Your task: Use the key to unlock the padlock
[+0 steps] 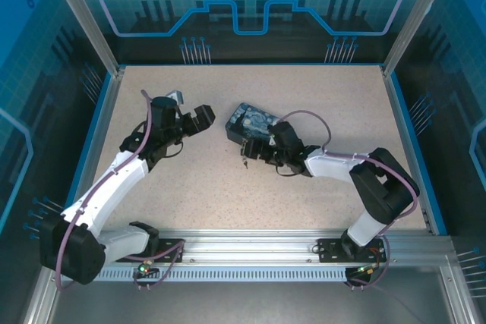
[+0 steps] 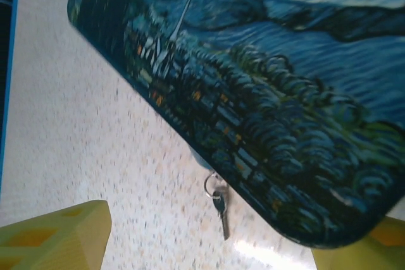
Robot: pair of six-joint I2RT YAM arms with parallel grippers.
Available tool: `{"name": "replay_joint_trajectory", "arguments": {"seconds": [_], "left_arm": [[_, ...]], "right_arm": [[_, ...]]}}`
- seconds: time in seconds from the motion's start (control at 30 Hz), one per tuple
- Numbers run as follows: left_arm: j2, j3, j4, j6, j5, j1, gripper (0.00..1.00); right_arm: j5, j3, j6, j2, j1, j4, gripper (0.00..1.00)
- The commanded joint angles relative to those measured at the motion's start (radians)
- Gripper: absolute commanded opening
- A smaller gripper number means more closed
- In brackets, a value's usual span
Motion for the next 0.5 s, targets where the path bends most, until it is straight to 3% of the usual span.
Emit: {"name": "replay_joint_trajectory", "arguments": {"seconds": [0.0, 0.23, 0.47], "left_arm": [[0.019, 0.013, -0.017, -0.01, 0.041, 0.004, 0.99], [0.053, 0.023, 0.013, -0.012, 0.07, -0.001, 0.99], [0.146, 0.086, 0.012, 0.03, 0.076, -0.001, 0.99]], "right_arm": [[-0.063, 0.06, -0.001, 0.056, -0.071, 0.07, 0.8], [-0.176, 0.152, -0.015, 0.11, -0.209, 0.106, 0.79], [-0.201, 0.079, -0.097, 0.029, -0.19, 0.053, 0.74]]}}
